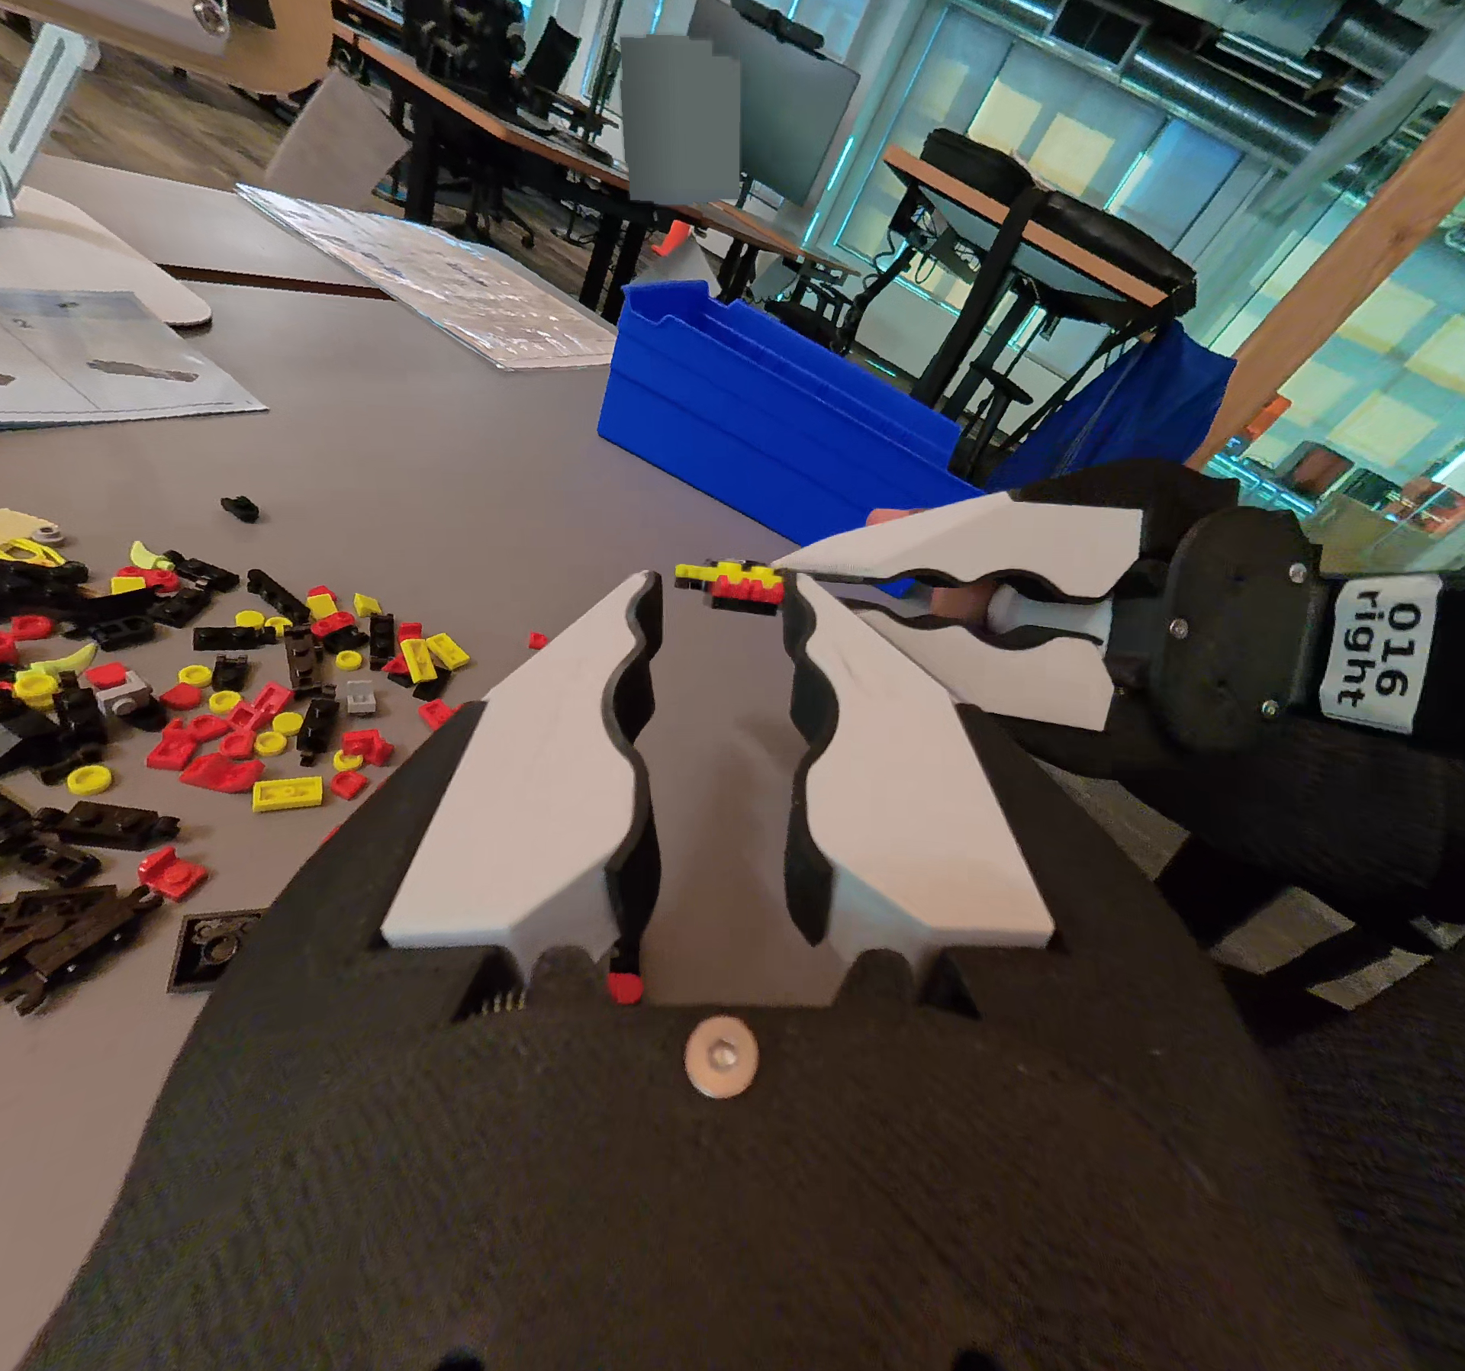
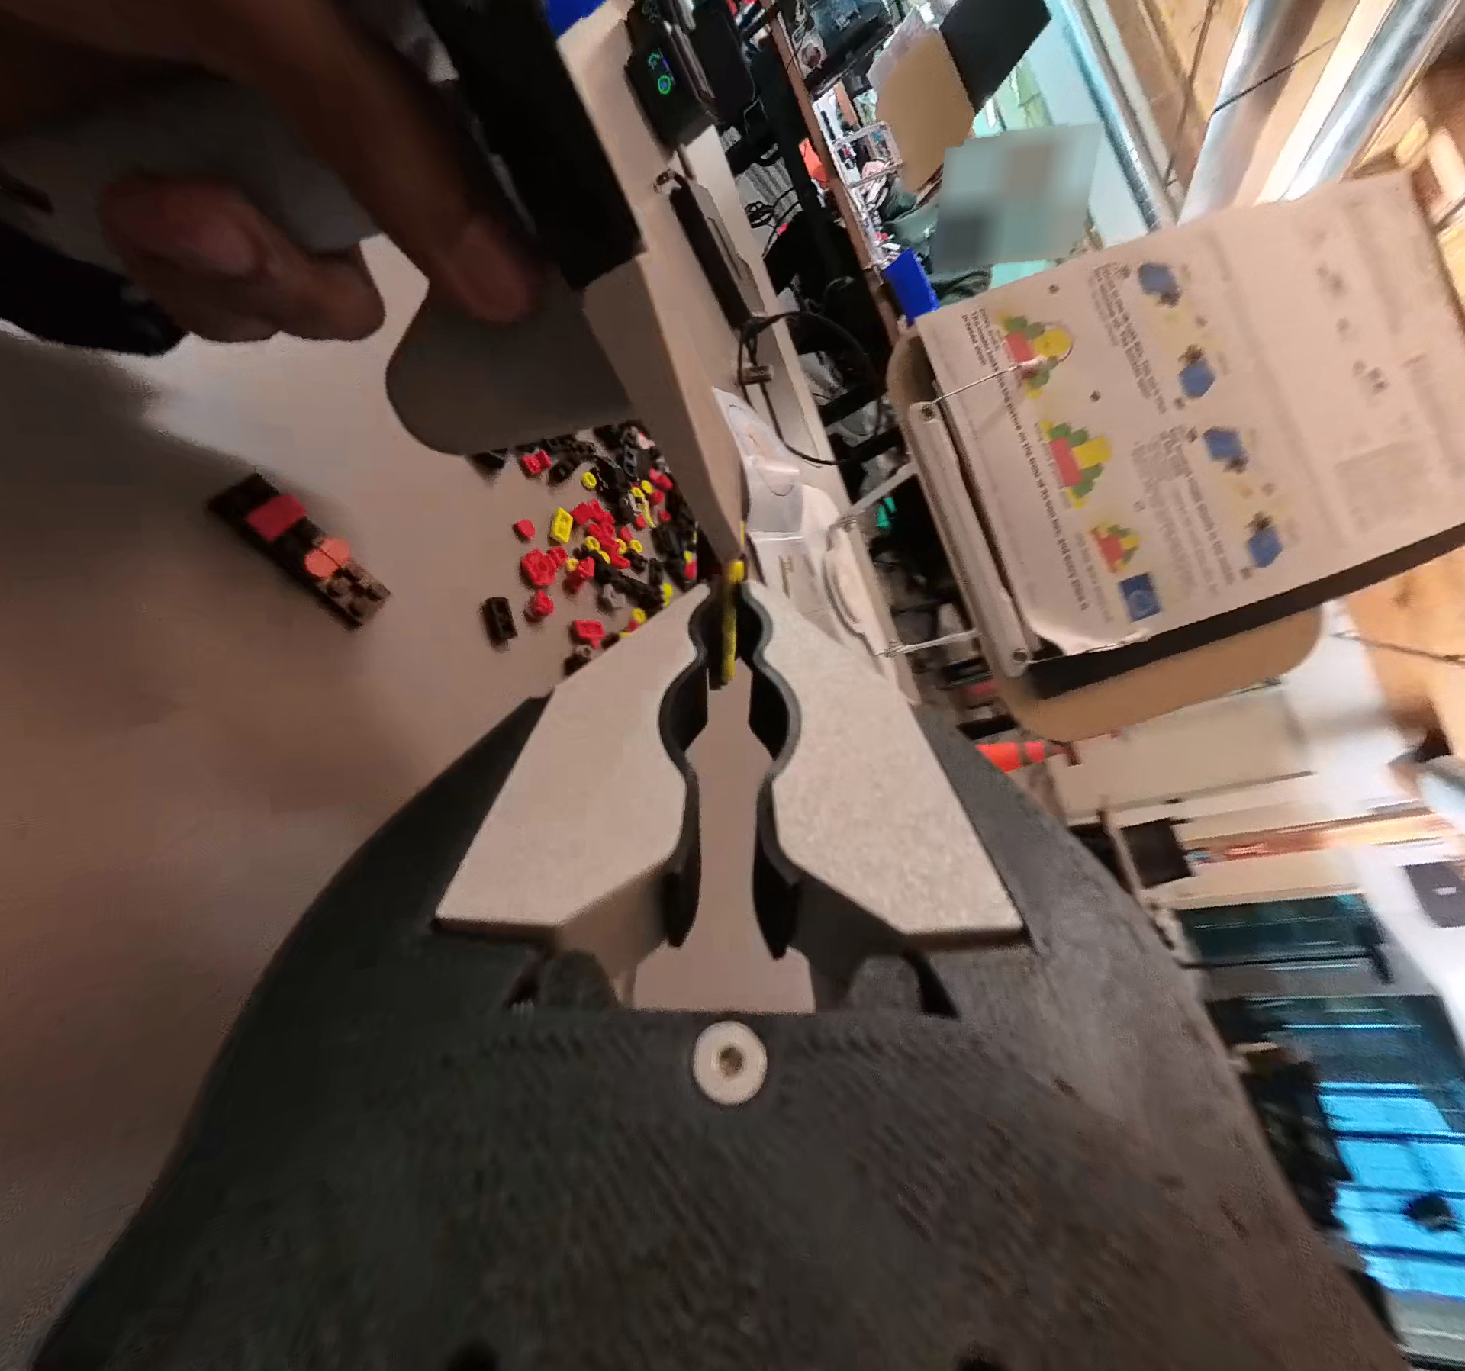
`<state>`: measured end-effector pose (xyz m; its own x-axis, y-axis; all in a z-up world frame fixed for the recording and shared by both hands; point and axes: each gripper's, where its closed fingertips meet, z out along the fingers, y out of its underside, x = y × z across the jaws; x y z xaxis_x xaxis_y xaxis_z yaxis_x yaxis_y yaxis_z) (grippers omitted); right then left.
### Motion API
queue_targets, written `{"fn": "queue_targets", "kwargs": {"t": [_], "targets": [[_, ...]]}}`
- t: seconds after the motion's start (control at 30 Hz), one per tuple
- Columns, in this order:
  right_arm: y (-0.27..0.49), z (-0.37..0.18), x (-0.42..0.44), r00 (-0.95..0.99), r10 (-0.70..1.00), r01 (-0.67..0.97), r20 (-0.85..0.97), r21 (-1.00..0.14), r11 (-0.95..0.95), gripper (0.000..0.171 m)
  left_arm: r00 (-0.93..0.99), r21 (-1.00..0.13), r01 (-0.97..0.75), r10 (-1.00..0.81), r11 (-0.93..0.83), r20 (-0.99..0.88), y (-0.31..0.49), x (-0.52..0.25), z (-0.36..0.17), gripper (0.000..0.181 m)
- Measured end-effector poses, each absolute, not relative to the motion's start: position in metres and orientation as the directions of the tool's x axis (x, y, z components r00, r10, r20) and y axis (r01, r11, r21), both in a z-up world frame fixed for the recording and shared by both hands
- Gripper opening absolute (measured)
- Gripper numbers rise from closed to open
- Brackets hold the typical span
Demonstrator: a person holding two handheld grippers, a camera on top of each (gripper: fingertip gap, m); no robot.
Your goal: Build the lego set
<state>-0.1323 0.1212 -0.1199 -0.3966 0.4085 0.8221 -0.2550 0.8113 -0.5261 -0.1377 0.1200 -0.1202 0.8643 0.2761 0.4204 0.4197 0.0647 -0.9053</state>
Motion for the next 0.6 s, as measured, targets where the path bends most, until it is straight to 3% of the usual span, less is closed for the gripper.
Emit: {"fn": "queue_targets", "kwargs": {"t": [0.13,0.33,0.5,0.6], "targets": [[0.1212,-0.1214,-0.1328,-0.375,0.383,-0.253,0.844,-0.490,0.834,0.001,0.870,-0.911,0.410,0.281,0.047,0.406,0.1213,-0.1361,-0.1206,0.015],[0.1254,-0.1199,-0.1344,-0.463,0.487,-0.207,0.740,-0.625,0.753,0.001,0.881,-0.919,0.392,0.274,0.033,0.386,0.1222,-0.1344,-0.1197,0.012],[0.1254,-0.1194,-0.1341,-0.460,0.477,-0.223,0.749,-0.617,0.755,0.001,0.878,-0.919,0.392,0.282,0.040,0.387,0.1221,-0.1351,-0.1206,0.013],[0.1221,-0.1173,-0.1313,-0.444,0.457,-0.250,0.771,-0.596,0.763,0.001,0.868,-0.903,0.429,0.263,0.036,0.422,0.1238,-0.1339,-0.1237,0.023]]}}
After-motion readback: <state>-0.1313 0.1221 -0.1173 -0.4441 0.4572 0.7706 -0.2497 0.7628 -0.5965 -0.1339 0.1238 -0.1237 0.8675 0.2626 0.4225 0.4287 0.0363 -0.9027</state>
